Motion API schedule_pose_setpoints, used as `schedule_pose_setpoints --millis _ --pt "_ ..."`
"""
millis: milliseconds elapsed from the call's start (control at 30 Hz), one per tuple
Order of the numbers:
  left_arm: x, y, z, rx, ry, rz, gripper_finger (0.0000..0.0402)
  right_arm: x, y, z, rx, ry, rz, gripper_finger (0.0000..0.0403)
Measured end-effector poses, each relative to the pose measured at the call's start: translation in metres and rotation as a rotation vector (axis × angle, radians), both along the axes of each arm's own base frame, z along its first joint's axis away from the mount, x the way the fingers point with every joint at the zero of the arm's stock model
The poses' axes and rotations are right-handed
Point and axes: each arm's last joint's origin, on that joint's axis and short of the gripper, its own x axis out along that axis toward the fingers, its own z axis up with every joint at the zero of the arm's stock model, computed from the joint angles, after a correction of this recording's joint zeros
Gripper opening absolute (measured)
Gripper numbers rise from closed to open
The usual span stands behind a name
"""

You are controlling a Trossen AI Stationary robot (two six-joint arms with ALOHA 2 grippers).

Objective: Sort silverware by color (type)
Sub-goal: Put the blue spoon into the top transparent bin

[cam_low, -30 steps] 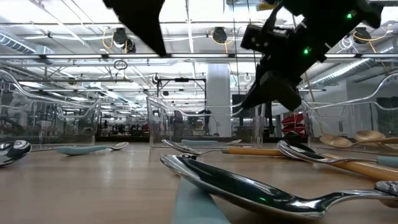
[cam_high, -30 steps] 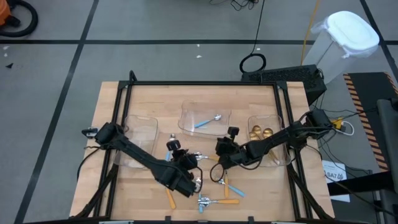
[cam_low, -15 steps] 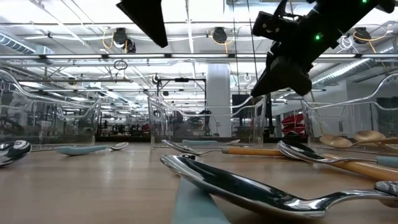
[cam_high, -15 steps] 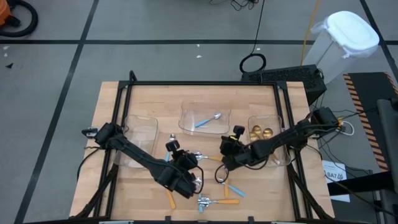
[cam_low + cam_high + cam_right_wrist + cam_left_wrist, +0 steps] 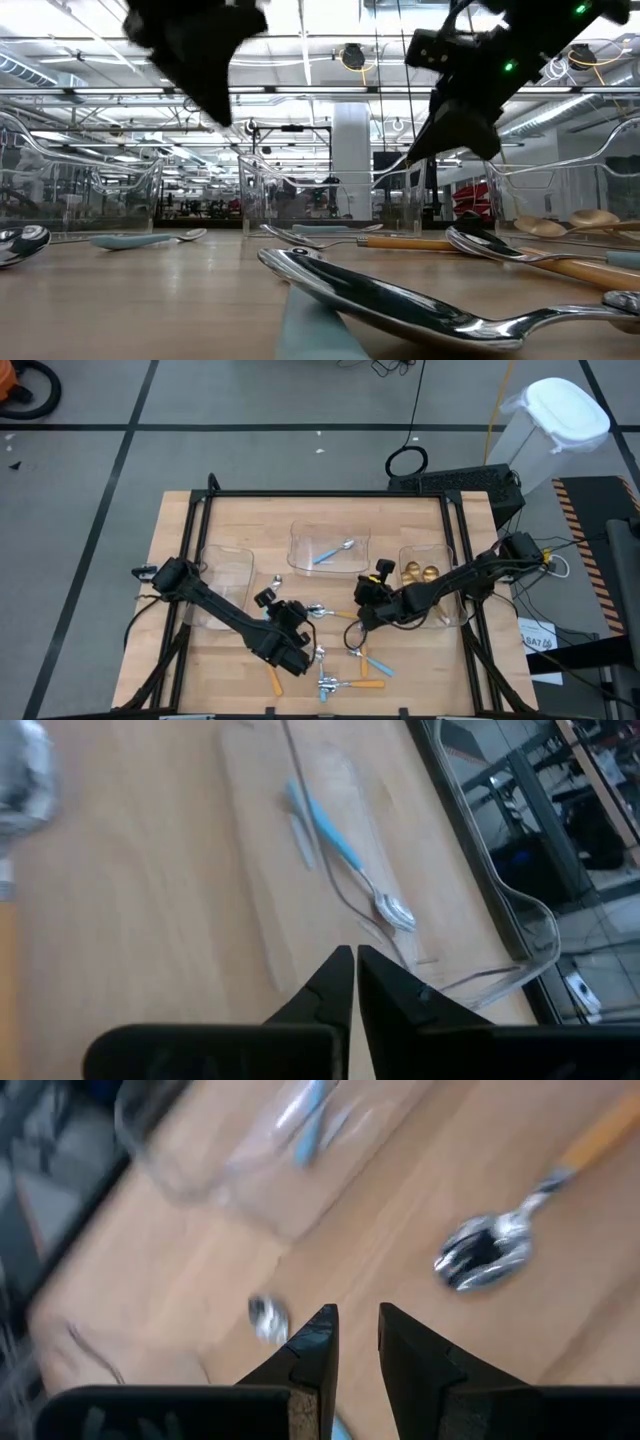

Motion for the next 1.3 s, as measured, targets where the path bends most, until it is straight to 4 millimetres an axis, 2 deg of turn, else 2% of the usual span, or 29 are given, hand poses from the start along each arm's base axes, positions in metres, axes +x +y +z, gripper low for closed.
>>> schedule_pose_setpoints --millis 133,233,467,700,867,1300 --pt "-0.004 0.017 -0.02 -0.054 -0.064 0.226 0.0076 -0.006 0.01 0.009 0.01 -0.024 0.045 0.0013" --pt "-0.001 0.023 -0.021 -0.072 -0.106 0.299 0.0076 -0.011 0.016 0.015 0.016 -0.038 0.07 0.0013" --pt "0.005 0.035 -0.023 -0.123 -0.097 0.358 0.0076 -0.014 0.02 0.018 0.015 -0.043 0.09 0.0013" --pt "0.015 0.053 -0.037 -0.164 -0.025 0.438 0.0076 -0.014 0.02 0.018 0.013 -0.04 0.093 0.0013" --pt "0.018 0.06 -0.047 -0.19 0.049 0.444 0.0077 -0.014 0.02 0.018 0.02 -0.045 0.088 0.0013" --pt "0.021 0.067 -0.052 -0.186 0.084 0.43 0.0077 -0.014 0.021 0.018 0.04 -0.035 0.1 0.0013"
